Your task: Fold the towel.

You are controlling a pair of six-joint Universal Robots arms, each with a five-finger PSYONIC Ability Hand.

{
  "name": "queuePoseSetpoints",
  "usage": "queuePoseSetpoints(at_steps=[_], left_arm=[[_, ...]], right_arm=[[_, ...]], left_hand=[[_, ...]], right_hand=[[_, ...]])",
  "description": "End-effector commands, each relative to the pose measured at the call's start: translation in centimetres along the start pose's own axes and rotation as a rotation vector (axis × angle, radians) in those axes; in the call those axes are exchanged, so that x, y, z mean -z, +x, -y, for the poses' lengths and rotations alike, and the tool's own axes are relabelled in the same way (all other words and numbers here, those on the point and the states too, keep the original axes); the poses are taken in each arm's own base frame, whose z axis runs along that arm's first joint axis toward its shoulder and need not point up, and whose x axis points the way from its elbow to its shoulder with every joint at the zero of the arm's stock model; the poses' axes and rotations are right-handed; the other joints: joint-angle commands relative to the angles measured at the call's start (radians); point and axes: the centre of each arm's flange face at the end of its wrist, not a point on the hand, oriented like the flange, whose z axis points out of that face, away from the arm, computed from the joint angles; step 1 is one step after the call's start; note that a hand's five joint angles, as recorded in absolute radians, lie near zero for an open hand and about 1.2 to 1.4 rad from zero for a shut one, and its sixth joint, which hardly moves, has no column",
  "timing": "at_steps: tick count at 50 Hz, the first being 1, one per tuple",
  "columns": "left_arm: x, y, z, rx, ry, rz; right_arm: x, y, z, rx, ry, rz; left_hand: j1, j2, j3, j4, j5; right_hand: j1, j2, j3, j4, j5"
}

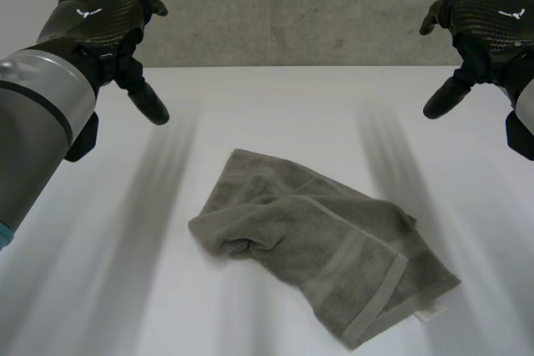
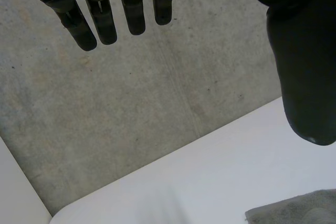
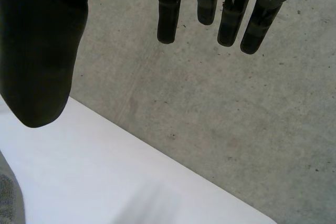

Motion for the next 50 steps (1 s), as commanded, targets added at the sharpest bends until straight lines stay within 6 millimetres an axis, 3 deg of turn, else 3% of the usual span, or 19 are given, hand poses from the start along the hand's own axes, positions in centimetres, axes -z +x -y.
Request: queuePoseSetpoints(at_steps=[1, 5, 7, 8, 10, 11, 13, 19, 21, 22, 24, 36, 41, 43, 44, 46, 47, 48, 50], left_arm=[[-0.3, 0.2, -1.0, -0.012, -0.029, -0.01], [-0.9, 0.8, -2.7, -0.02, -0.071, -0.064], [-2.2, 1.5, -5.5, -0.039, -0.143, -0.139], [-2.2, 1.5, -5.5, -0.039, -0.144, -0.139], [-3.2, 1.2, -8.5, -0.069, -0.226, -0.192], [-3.2, 1.2, -8.5, -0.069, -0.226, -0.192], [-3.6, 1.8, -11.4, -0.137, -0.299, -0.253], [-3.9, 2.0, -15.2, -0.246, -0.398, -0.296], [-3.7, 2.2, -17.0, -0.289, -0.443, -0.326], [-3.7, 2.2, -17.0, -0.289, -0.443, -0.326], [-3.4, 2.4, -18.2, -0.301, -0.474, -0.342], [-3.0, 3.9, -19.9, -0.32, -0.467, -0.373], [-3.1, 4.1, -20.0, -0.315, -0.45, -0.37], [-3.2, 4.2, -19.9, -0.31, -0.436, -0.37], [-3.2, 4.2, -19.9, -0.31, -0.436, -0.37], [-3.2, 4.7, -20.0, -0.311, -0.422, -0.379], [-3.2, 4.7, -20.0, -0.311, -0.421, -0.379], [-3.2, 4.9, -20.0, -0.313, -0.411, -0.384], [-3.2, 5.2, -19.9, -0.312, -0.396, -0.387]], right_arm=[[0.0, -0.2, -0.3, 0.009, -0.012, 0.012], [-0.2, -0.8, -1.5, 0.01, -0.065, 0.034], [-0.5, -1.2, -3.5, 0.004, -0.157, 0.057], [-0.5, -1.2, -3.5, 0.004, -0.158, 0.057], [-0.7, -1.9, -6.5, -0.009, -0.271, 0.085], [-0.7, -1.9, -6.5, -0.009, -0.271, 0.085], [-0.4, -3.7, -9.1, -0.012, -0.35, 0.136], [0.5, -6.3, -12.7, -0.006, -0.433, 0.204], [0.8, -7.2, -15.5, -0.002, -0.487, 0.228], [0.8, -7.2, -15.5, -0.002, -0.487, 0.228], [1.0, -7.7, -17.6, 0.005, -0.527, 0.229], [0.5, -8.2, -19.4, 0.026, -0.539, 0.199], [0.4, -8.2, -19.7, 0.023, -0.538, 0.197], [0.4, -8.3, -19.8, 0.023, -0.534, 0.198], [0.4, -8.3, -19.8, 0.023, -0.534, 0.198], [0.3, -8.3, -19.9, 0.022, -0.515, 0.195], [0.3, -8.3, -19.9, 0.022, -0.515, 0.195], [0.1, -8.2, -19.8, 0.02, -0.503, 0.192], [0.0, -8.2, -19.5, 0.02, -0.483, 0.188]], left_hand=[[-0.094, -0.088, -0.078, -0.101, -0.225], [-0.094, -0.088, -0.078, -0.101, -0.225], [-0.094, -0.088, -0.078, -0.101, -0.225], [-0.094, -0.088, -0.078, -0.101, -0.225], [-0.094, -0.088, -0.078, -0.101, -0.225], [-0.094, -0.088, -0.078, -0.101, -0.225], [-0.094, -0.088, -0.078, -0.101, -0.225], [-0.091, -0.085, -0.075, -0.098, -0.222], [-0.077, -0.071, -0.06, -0.084, -0.208], [-0.076, -0.07, -0.06, -0.084, -0.208], [-0.068, -0.062, -0.051, -0.075, -0.199], [0.164, 0.17, 0.181, 0.157, 0.033], [0.47, 0.476, 0.486, 0.462, 0.339], [0.721, 0.727, 0.737, 0.714, 0.59], [0.722, 0.728, 0.738, 0.715, 0.591], [0.912, 0.918, 0.928, 0.905, 0.781], [0.913, 0.919, 0.929, 0.906, 0.782], [1.055, 1.061, 1.072, 1.048, 0.924], [1.115, 1.121, 1.131, 1.108, 0.984]], right_hand=[[-0.05, -0.072, -0.064, -0.076, -0.06], [-0.05, -0.072, -0.064, -0.076, -0.06], [-0.05, -0.072, -0.064, -0.076, -0.06], [-0.05, -0.072, -0.064, -0.076, -0.06], [-0.05, -0.072, -0.064, -0.076, -0.06], [-0.05, -0.072, -0.064, -0.076, -0.06], [-0.05, -0.072, -0.064, -0.076, -0.06], [-0.05, -0.072, -0.064, -0.076, -0.06], [-0.05, -0.072, -0.064, -0.076, -0.06], [-0.05, -0.072, -0.064, -0.076, -0.06], [-0.05, -0.072, -0.064, -0.076, -0.06], [0.027, 0.006, 0.014, 0.002, 0.017], [0.218, 0.197, 0.205, 0.193, 0.208], [0.431, 0.41, 0.418, 0.406, 0.421], [0.432, 0.411, 0.419, 0.407, 0.423], [0.871, 0.849, 0.857, 0.845, 0.861], [0.873, 0.852, 0.86, 0.847, 0.863], [1.108, 1.087, 1.095, 1.083, 1.098], [1.171, 1.15, 1.158, 1.146, 1.161]])
